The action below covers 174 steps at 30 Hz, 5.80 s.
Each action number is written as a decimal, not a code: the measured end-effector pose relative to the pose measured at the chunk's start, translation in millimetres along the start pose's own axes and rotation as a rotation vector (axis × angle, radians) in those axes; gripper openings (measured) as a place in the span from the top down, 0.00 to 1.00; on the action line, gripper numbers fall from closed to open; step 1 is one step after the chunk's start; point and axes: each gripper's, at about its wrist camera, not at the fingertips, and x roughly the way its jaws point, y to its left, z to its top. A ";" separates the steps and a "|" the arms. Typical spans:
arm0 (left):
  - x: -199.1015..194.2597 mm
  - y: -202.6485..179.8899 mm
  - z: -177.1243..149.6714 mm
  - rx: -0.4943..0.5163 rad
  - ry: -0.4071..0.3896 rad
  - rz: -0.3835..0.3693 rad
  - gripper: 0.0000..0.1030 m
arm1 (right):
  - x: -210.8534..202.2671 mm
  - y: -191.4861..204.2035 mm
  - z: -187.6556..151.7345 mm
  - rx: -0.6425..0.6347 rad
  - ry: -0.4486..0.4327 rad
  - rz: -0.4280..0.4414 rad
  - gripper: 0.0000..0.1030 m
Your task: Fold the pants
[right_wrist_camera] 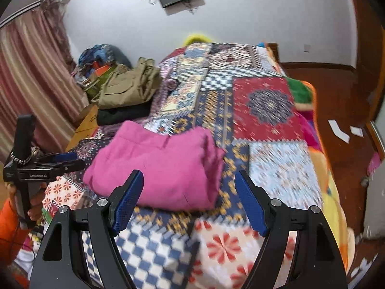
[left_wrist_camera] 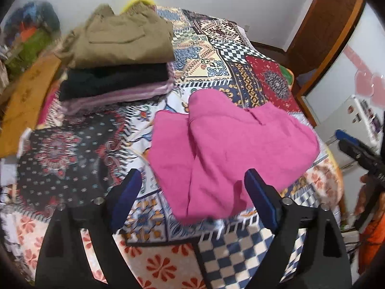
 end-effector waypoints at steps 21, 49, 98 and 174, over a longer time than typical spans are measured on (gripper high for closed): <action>93.6 23.3 24.3 -0.034 0.158 -0.152 0.01 | 120.2 -54.8 -11.0 0.120 0.347 0.178 0.25; 36.6 -18.5 22.9 0.076 -0.007 -0.102 0.78 | 78.5 5.7 8.5 -0.113 0.166 0.120 0.76; -77.1 163.5 197.4 -0.086 -0.436 0.128 0.81 | 148.8 177.6 206.8 -0.302 -0.233 0.189 0.78; -300.7 -34.4 -39.7 0.067 -0.965 0.237 0.00 | -144.9 207.4 68.3 -0.299 -0.700 0.039 0.14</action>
